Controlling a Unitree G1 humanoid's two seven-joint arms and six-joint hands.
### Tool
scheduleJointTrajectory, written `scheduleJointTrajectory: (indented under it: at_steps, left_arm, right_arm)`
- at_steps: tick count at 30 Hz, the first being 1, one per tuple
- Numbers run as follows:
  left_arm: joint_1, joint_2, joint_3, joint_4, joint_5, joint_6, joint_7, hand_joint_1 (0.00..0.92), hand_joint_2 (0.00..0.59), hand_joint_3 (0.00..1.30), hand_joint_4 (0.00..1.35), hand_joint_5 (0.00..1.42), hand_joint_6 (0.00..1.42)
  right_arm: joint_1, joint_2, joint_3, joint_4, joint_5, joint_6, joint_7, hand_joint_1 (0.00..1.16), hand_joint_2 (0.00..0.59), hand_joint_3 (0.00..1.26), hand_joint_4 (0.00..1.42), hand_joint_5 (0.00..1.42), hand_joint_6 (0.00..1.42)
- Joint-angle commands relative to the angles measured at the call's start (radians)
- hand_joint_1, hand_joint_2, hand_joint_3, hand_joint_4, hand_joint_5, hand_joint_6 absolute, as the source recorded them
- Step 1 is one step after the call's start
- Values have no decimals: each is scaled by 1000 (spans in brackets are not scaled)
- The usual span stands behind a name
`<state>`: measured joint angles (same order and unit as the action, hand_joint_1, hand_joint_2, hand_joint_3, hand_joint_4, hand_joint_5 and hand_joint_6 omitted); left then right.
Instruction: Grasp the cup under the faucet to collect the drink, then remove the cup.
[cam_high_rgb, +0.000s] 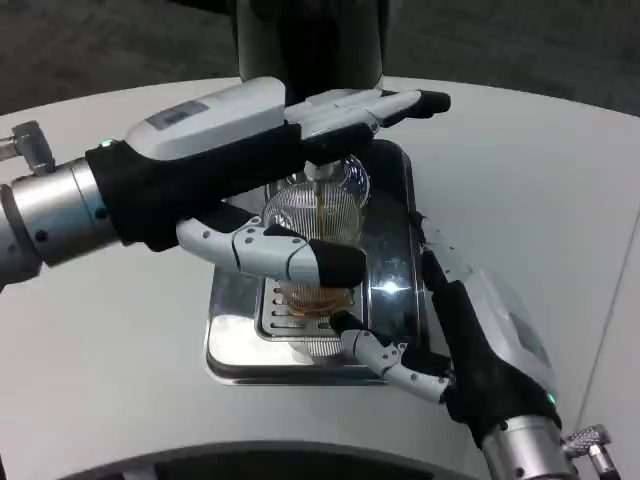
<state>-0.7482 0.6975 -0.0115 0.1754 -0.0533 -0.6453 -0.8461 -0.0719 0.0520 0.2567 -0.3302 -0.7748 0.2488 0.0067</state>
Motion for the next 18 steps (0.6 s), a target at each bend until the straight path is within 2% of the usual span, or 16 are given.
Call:
scheduleJointTrajectory:
  at_steps: [1, 8, 12, 18]
  left_arm:
    - [4, 18, -16, -5, 25, -13, 1, 0, 90, 0, 0, 0, 0]
    - [13, 18, -18, -16, 21, -7, 3, 0, 87, 0, 0, 0, 0]
    - [16, 18, -15, -21, 19, -2, 6, 0, 86, 0, 0, 0, 0]
    - [18, 20, -14, -28, 19, 5, 9, 0, 85, 0, 0, 0, 0]
  right_arm:
    - [-53, 8, -2, 78, 66, -38, -60, 538, 236, 0, 0, 0, 17]
    - [-140, -2, 7, 178, 126, -71, -93, 559, 224, 0, 0, 0, 0]
    - [-193, -13, 6, 227, 163, -86, -81, 640, 197, 0, 0, 0, 0]
    - [-235, -13, 12, 282, 187, -90, -105, 675, 188, 0, 0, 0, 0]
